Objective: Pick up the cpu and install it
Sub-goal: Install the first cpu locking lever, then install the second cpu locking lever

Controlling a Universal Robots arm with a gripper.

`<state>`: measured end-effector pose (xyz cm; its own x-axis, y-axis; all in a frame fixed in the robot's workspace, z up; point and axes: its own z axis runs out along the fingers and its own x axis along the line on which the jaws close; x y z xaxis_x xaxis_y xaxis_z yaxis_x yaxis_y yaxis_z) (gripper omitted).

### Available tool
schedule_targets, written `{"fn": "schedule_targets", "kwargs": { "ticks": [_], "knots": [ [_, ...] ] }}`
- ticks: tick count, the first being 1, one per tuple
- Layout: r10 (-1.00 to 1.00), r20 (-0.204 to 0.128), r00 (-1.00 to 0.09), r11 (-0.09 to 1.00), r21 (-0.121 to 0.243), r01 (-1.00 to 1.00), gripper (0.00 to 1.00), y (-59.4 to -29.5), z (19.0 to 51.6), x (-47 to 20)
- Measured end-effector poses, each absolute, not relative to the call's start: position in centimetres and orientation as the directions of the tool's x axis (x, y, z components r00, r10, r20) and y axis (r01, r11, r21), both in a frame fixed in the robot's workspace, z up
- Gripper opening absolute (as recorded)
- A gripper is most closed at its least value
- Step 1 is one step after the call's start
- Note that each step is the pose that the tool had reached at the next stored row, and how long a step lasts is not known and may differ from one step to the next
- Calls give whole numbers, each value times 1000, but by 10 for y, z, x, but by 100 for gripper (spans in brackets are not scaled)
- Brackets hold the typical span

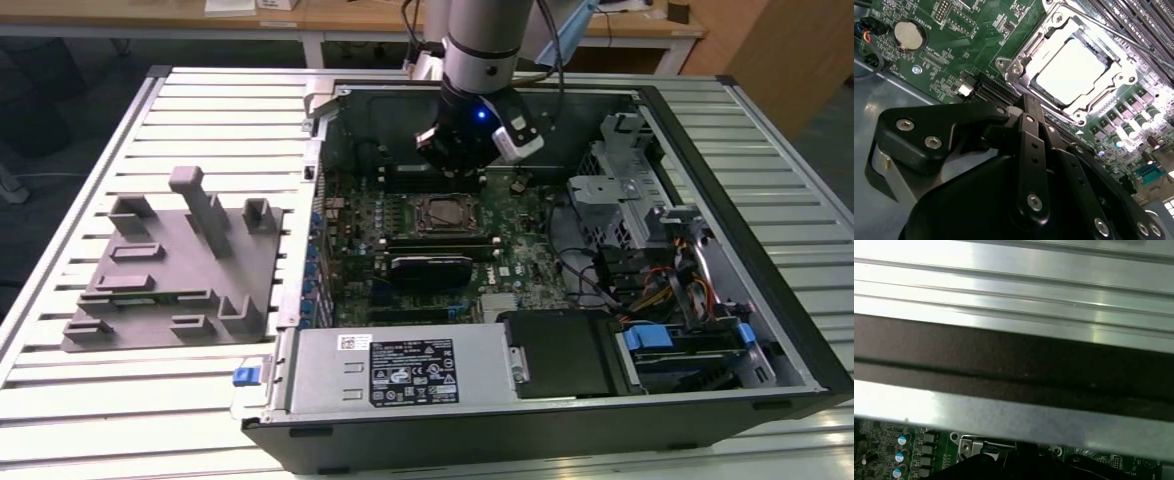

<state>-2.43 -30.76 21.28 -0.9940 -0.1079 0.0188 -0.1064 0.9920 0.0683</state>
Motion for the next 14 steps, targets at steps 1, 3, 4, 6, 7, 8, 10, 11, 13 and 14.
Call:
{"fn": "schedule_targets", "kwargs": {
  "ticks": [1,3,4,6,7,8,10,11,13,14],
  "knots": [
    [-108,19,-994,992,68,-106,11,-308,213,-24],
    [-108,19,-994,992,68,-106,11,-308,213,-24],
    [-108,19,-994,992,68,-107,11,-308,213,-24],
    [-108,19,-994,992,68,-106,11,-309,213,-24],
    [-108,19,-994,992,68,-106,11,-309,213,-24],
    [-108,19,-994,992,68,-106,11,-309,213,-24],
    [-108,19,-994,992,68,-106,11,-309,213,-23],
    [-108,19,-994,992,68,-106,11,-309,213,-23],
    [-108,19,-994,992,68,-106,11,-310,213,-23],
    [-108,19,-994,992,68,-106,11,-310,213,-23]
  ]
}}
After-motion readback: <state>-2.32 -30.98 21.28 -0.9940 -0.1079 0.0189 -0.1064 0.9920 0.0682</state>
